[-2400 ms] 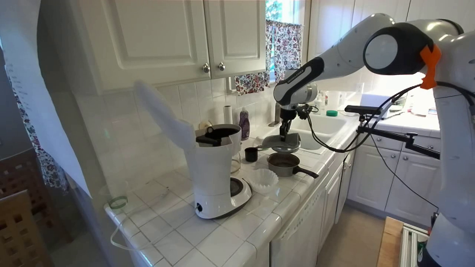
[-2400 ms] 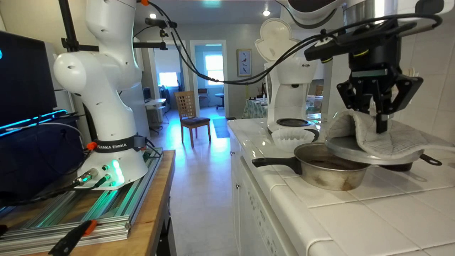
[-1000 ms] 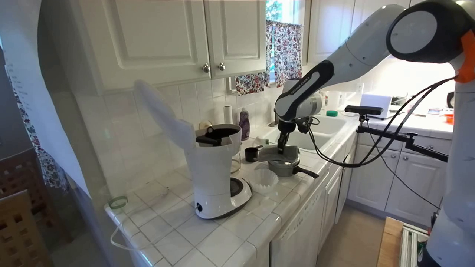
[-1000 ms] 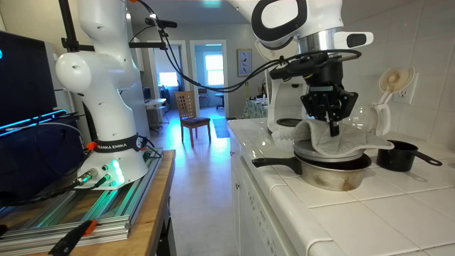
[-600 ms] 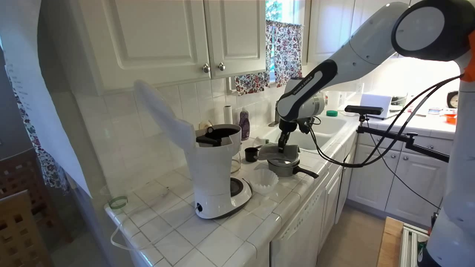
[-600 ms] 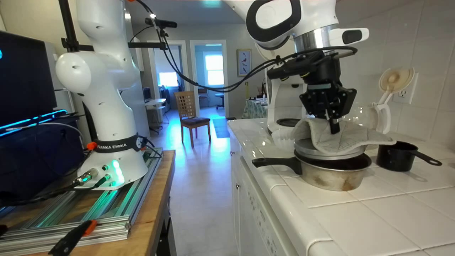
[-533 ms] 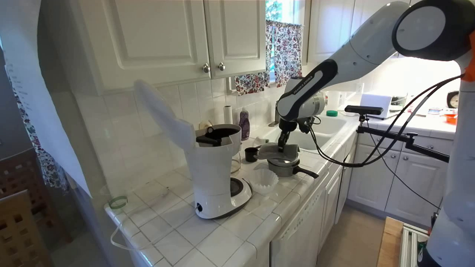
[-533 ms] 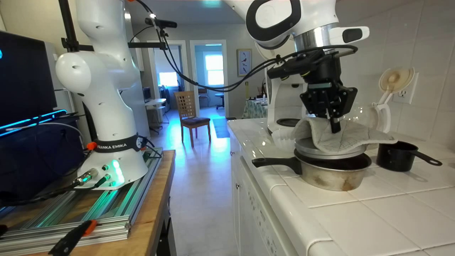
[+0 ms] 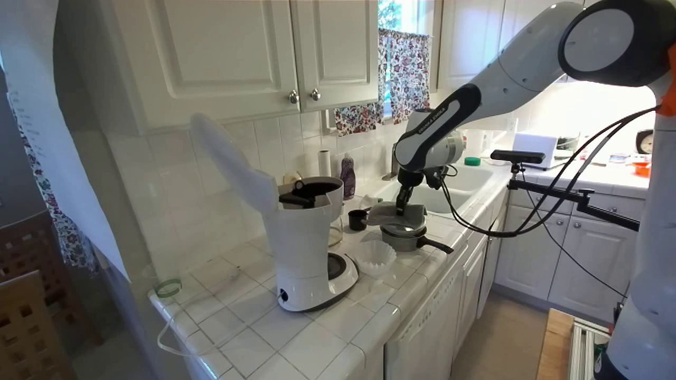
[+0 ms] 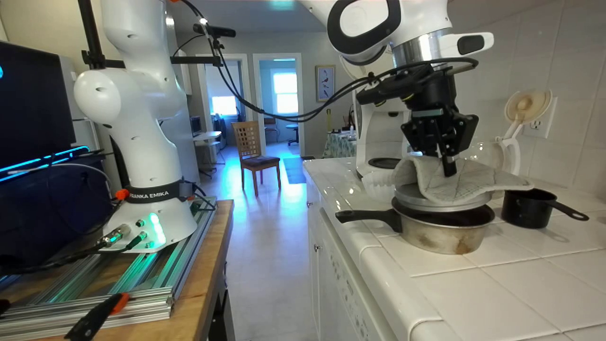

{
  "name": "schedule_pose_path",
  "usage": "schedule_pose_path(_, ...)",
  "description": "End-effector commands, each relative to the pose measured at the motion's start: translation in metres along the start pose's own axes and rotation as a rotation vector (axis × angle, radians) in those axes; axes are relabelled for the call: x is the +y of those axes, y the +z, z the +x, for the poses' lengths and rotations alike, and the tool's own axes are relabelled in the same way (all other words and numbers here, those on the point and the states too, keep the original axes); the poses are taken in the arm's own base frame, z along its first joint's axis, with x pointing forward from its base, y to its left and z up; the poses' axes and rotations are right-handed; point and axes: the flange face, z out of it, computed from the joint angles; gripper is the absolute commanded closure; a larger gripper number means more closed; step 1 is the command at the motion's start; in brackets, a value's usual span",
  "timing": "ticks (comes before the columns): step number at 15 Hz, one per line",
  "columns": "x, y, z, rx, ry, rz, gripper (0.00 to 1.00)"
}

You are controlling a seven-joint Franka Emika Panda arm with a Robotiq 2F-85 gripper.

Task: Use the potholder to put the silver lid on the silver pot

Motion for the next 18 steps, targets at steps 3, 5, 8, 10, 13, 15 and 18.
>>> schedule_pose_path(3,0.004,0.0,-0.004,0.009,0.006,0.011,0.92)
schedule_pose_path(5,0.004,0.002,-0.003,0.007,0.004,0.019,0.92)
schedule_pose_path(8,0.004,0.005,-0.003,0.003,0.001,0.023,0.92)
schedule_pose_path(10,0.005,0.007,-0.004,-0.001,0.0,0.024,0.92)
schedule_pose_path(13,0.007,0.008,-0.006,-0.004,0.003,0.027,0.92)
schedule_pose_path(15,0.007,0.009,-0.006,-0.005,0.004,0.026,0.92)
schedule_pose_path(18,0.009,0.011,-0.007,-0.007,0.007,0.026,0.92)
